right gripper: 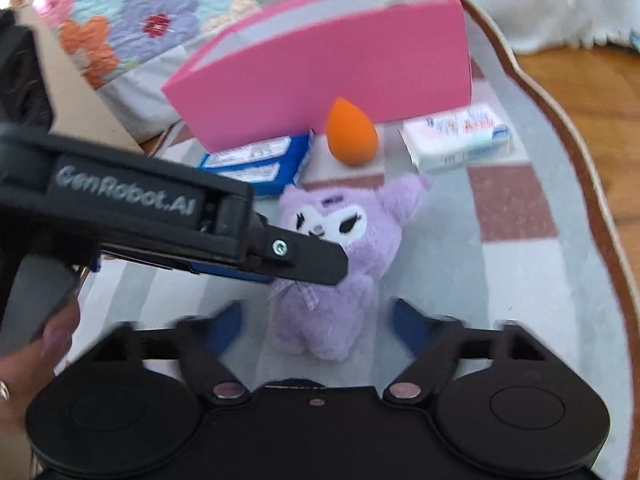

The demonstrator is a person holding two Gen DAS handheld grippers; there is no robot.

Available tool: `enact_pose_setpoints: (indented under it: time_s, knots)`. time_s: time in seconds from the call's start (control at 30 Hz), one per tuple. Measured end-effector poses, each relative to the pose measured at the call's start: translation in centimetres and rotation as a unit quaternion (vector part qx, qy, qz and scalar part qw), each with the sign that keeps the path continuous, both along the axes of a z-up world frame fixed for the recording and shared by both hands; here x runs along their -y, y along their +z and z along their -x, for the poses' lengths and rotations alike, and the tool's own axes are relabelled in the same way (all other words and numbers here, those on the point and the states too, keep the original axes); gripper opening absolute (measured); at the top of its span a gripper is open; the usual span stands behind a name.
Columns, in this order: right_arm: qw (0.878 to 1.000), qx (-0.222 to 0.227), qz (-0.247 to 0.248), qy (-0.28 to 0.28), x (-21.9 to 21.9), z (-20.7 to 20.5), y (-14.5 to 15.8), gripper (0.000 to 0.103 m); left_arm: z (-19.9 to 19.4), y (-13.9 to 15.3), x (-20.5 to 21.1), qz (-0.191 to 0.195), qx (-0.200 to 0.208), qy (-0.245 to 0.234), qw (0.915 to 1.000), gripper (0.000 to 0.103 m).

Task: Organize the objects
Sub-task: 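Lower the left gripper onto the purple plush toy and close on it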

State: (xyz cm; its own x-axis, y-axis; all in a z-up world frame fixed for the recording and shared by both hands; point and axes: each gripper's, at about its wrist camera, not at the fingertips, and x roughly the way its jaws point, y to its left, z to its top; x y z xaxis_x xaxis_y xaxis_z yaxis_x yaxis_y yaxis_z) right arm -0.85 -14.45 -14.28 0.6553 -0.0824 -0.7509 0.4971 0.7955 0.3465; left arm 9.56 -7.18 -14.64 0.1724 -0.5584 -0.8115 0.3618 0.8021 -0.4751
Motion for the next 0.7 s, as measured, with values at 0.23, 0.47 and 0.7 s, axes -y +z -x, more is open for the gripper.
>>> enact_pose_setpoints:
  time_s: [0.23, 0.47, 0.7]
  knots:
    - [0.999, -0.016, 0.033, 0.011, -0.5, -0.3, -0.2, 0.052, -0.1, -1.1, -0.4, 0.019, -0.036, 0.011, 0.9991, 0.038]
    - [1.000, -0.017, 0.018, 0.009, 0.2, 0.6, -0.1, 0.047, -0.4, -0.8, -0.3, 0.052, -0.055, 0.021, 0.9969, 0.041]
    - [0.997, -0.052, 0.056, 0.006, -0.6, 1.2, 0.1, 0.049, 0.7, -1.3, 1.5, 0.025, -0.030, 0.006, 0.9992, 0.056]
